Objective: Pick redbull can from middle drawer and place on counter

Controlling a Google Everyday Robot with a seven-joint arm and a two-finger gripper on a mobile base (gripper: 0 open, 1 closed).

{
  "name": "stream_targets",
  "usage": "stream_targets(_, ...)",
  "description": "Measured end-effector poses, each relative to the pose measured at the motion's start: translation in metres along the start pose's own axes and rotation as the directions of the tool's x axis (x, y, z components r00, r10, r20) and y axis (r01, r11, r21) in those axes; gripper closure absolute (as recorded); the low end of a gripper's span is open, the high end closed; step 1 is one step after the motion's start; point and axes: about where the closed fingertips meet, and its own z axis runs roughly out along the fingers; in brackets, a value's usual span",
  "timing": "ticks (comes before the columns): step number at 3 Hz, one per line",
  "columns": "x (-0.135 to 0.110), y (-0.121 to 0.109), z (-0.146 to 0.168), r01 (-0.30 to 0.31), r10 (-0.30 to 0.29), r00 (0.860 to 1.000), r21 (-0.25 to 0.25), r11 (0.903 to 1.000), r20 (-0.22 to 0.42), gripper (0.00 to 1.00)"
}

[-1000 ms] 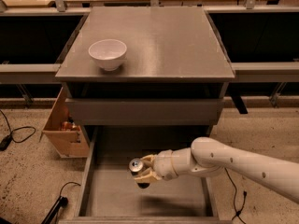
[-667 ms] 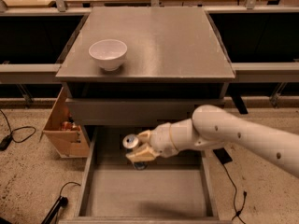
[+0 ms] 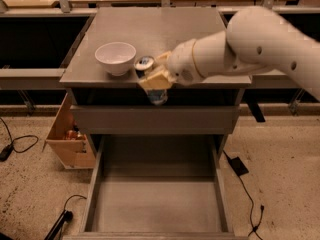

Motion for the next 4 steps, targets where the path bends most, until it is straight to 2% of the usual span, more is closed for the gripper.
stream_targets(1, -0.045, -0.049, -0.042, -0.020, 0.024, 0.999, 0.177, 0.9840, -0.022, 1.00)
stream_targets(2, -0.044, -0.056, -0.047, -0.090, 0.096, 0.995, 0.203, 0.9751, -0.022, 1.00)
stream_targets(4, -0.056, -0.070, -0.052, -0.082, 0.081, 0.997, 0.206, 0.9752, 0.011, 1.00)
